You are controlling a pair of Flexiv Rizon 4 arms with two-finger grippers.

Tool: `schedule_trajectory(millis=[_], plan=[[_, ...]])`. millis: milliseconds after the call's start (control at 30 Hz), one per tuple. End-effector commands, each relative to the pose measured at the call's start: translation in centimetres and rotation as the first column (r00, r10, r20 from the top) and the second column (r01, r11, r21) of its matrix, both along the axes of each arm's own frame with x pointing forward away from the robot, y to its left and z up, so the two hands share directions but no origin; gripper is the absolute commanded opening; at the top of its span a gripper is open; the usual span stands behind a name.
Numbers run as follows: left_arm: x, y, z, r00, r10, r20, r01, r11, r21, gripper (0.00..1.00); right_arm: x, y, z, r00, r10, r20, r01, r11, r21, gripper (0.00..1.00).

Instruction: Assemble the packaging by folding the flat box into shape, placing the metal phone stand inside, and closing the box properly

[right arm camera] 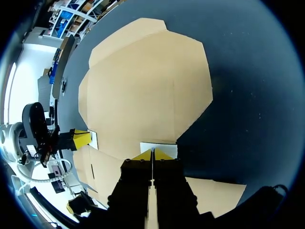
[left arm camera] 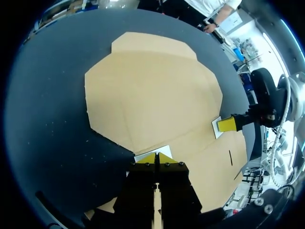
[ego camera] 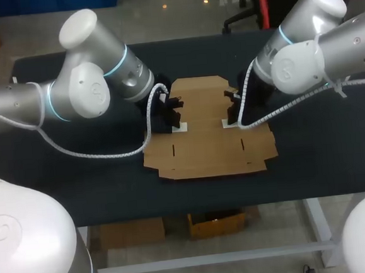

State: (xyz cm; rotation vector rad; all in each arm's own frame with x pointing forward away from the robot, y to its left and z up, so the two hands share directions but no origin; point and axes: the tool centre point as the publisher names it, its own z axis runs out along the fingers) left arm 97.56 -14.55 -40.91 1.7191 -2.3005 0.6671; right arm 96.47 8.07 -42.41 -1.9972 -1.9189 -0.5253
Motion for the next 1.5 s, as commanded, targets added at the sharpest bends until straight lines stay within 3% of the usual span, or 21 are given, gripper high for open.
schedule_trajectory(millis=[33,233,833,1500], plan=[[0.3,-0.4,-0.4,1.0,0.007,-0.006,-0.007,1.0,0.019,0.0,0.0,-0.2,-0.6,1.0,0.0,-0.008,0.0,1.0,0.002,0.0],[0.1,-0.4,-0.4,1.0,0.027,-0.016,-0.026,0.999,0.034,0.0,-0.1,-0.4,-0.8,1.0,-0.003,-0.022,0.003,1.0,0.003,0.0],[-0.5,0.9,3.1,0.997,0.072,0.034,-0.074,0.996,0.056,0.0,-0.4,-3.8,2.9,0.999,-0.015,0.041,0.011,0.995,0.096,0.0],[-1.1,3.9,4.3,0.985,0.168,0.031,-0.17,0.981,0.091,0.0,-1.1,-7.6,3.8,0.999,-0.032,0.009,0.031,0.992,0.125,0.0]])
